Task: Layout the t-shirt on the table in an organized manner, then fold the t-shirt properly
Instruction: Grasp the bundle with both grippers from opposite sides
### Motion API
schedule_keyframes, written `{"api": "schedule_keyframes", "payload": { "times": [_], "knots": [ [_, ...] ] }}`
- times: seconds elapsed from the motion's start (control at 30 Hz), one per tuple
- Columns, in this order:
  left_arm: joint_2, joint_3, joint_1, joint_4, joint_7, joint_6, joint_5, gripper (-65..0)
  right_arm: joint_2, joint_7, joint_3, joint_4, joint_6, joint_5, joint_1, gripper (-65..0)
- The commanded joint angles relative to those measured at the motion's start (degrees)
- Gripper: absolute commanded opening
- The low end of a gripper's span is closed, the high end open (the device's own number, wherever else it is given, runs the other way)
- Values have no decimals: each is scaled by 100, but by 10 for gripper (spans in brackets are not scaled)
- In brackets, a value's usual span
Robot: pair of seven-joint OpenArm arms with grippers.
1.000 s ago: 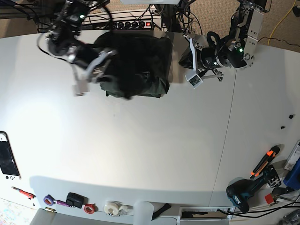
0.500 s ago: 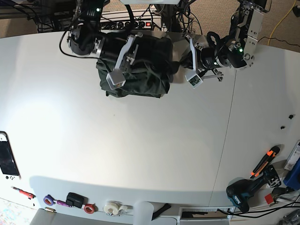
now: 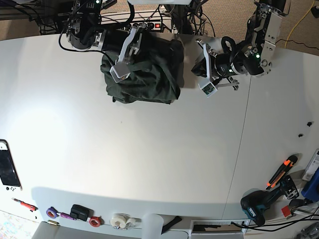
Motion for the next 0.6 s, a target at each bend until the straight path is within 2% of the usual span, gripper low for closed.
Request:
{"api": "schedule_keyframes", "payload": {
  "times": [0.0,0.1,0.23,0.33,0.43,0.5,0.57],
  "knots": [
    [-33,-26,-44,87,-125,-17,-98,-565,-11,97,-15,101,28,162,2,-366],
    [-33,-26,-50,87,-223,2,-101,-509,-11,97,-15,101,28,365,7,-354],
    [-33,-26,-164,90,-249,48,-103,-507,-11,97,-7,142,28,1159,11,-354],
    [-33,-26,-345,90,-254,179,-223,-508,-13,97,138,389,28,1159,39,-354],
    [-33,-26,-529,90,-251,378,-737,-507,-15,97,592,745,28,1159,39,-355],
    [-26,-26,-640,90,-251,391,-1067,-507,-31,97,1045,922,28,841,39,-356],
    [4,-26,-723,87,-249,393,-1176,-490,-28,97,1550,981,28,221,37,-359]
  ]
}}
